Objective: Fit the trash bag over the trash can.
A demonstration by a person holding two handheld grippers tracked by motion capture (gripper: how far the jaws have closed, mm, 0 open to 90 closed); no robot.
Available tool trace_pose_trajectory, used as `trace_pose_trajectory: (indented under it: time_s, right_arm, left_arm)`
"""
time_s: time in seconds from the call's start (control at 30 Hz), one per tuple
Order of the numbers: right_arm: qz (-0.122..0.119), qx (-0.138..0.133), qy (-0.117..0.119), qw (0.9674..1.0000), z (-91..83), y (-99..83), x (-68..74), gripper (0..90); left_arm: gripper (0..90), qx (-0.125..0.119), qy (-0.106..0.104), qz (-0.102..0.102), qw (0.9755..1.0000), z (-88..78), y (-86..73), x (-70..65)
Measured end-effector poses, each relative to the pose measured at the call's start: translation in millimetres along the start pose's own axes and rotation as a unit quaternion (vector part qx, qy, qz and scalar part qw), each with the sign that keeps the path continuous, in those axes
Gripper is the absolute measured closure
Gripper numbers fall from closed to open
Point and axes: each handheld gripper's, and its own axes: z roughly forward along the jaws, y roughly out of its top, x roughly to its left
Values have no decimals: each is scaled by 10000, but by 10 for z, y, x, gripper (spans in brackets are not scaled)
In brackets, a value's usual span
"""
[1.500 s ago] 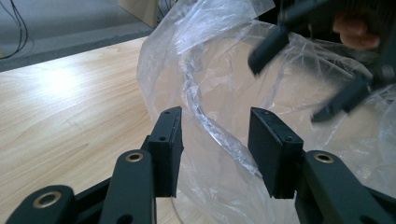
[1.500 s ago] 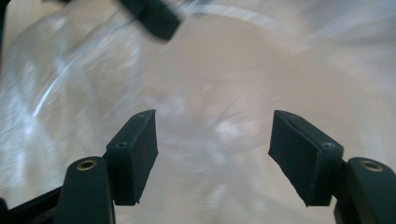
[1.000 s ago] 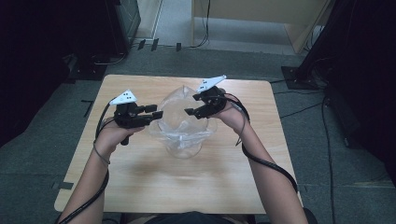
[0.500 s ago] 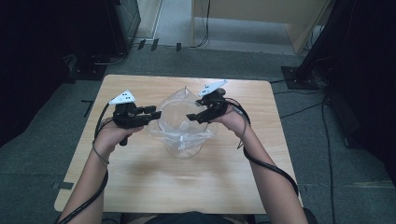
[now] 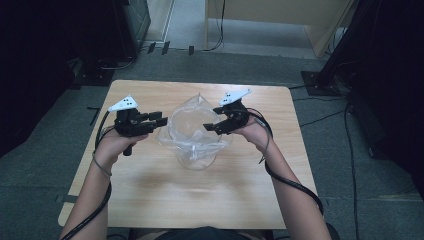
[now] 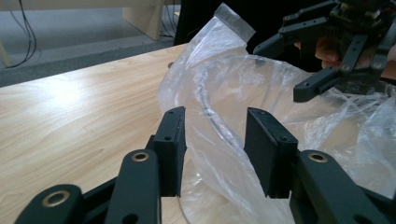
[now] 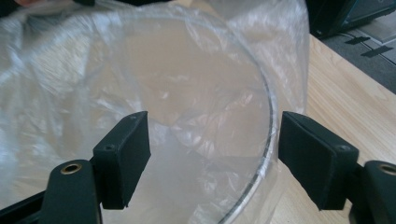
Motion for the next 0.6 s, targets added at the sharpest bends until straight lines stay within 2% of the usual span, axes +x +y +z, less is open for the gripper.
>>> trace_pose_trajectory:
  time_s: [0.13, 0.27, 0.5, 0.6]
  right_arm:
    - [26, -122, -6, 9999, -93, 11, 30, 257]
    - [141, -260, 3, 9996, -183, -14, 67, 257]
    - [283, -284, -41, 9992, -310, -111, 97, 258]
    - [324, -277, -66, 9991, -366, -169, 123, 258]
  left_arm:
    - [535, 81, -42, 129, 9999, -14, 23, -33]
    - [512, 149, -114, 160, 9997, -28, 32, -48]
    - [510, 262, -186, 147, 9994, -54, 6, -66]
    - [509, 361, -339, 131, 9987, -69, -27, -101]
